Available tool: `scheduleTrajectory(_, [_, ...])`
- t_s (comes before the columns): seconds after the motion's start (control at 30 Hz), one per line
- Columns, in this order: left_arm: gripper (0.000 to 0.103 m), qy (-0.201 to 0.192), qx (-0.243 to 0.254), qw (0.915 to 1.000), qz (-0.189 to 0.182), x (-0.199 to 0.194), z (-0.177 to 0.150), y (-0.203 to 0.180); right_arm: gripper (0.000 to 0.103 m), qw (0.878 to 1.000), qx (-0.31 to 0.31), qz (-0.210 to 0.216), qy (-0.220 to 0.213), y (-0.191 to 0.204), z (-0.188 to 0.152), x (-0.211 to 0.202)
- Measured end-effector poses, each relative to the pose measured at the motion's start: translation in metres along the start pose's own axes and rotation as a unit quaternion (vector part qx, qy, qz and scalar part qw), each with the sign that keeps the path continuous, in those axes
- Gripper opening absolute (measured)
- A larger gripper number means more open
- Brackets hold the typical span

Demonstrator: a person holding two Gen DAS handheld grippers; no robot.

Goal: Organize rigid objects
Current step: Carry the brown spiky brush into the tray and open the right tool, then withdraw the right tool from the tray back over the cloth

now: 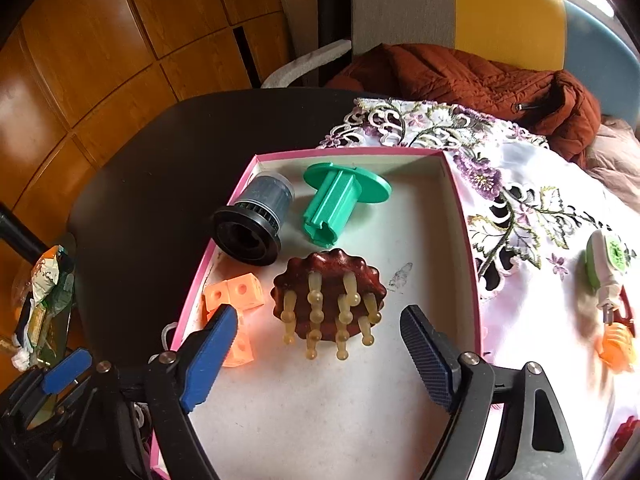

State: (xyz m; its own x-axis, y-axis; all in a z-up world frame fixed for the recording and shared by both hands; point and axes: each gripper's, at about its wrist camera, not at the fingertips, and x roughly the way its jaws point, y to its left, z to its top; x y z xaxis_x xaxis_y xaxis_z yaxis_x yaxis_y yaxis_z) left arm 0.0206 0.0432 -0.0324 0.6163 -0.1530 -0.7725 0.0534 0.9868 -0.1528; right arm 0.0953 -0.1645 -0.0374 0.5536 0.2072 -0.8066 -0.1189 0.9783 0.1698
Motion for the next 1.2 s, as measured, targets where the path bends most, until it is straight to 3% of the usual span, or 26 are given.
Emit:
scheduleTrajectory(0.8, [0.041, -0.011, 0.032, 0.9994, -0.012, -0.016, -0.003, -0.021, 0.09, 0.997, -0.02, -0.029, -0.065, -0.008, -0.026, -0.061])
scheduleTrajectory(1.2, [0.041, -0.01, 0.055, 0.9982, -0.018, -0.019, -0.004, -0.039, 0.094, 0.995, 0.001, -0.056, -0.077, -0.053, -0.032, -0.088])
